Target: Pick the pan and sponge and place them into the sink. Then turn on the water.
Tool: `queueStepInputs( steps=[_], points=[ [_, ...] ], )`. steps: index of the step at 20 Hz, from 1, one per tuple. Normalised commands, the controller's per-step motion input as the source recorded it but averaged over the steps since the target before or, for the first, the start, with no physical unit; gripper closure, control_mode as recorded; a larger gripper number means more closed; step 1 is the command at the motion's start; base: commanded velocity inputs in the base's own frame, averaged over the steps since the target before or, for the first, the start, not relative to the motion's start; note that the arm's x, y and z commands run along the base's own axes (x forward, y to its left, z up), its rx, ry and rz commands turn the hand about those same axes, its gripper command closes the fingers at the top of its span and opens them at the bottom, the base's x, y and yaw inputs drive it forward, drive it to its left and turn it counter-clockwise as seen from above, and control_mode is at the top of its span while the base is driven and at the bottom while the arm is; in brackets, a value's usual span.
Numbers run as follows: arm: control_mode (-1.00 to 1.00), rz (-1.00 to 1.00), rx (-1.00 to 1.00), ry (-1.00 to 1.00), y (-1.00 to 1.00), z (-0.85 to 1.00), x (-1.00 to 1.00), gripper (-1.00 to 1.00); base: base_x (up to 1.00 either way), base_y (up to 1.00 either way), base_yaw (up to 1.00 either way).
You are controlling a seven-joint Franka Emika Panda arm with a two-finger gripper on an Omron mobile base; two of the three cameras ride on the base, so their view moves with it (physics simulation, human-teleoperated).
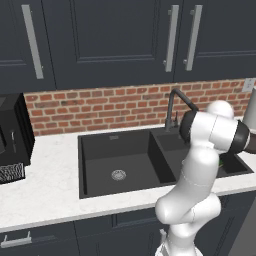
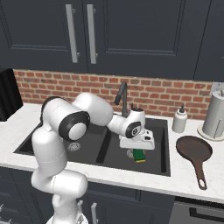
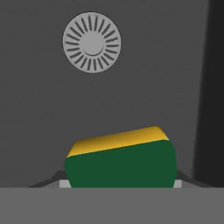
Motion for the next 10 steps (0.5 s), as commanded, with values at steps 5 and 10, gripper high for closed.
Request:
queueStepInputs(
  steps=[5, 10],
  points=[
    [-1.0, 0.0, 0.0, -0.03, -0.01, -0.3, 0.13, 1.0, 0.0, 0.0, 0.0],
    [-1.0, 0.0, 0.0, -0.06, -0.03, -0.36, 0.04, 1.0, 0.0, 0.0, 0.0]
  ],
)
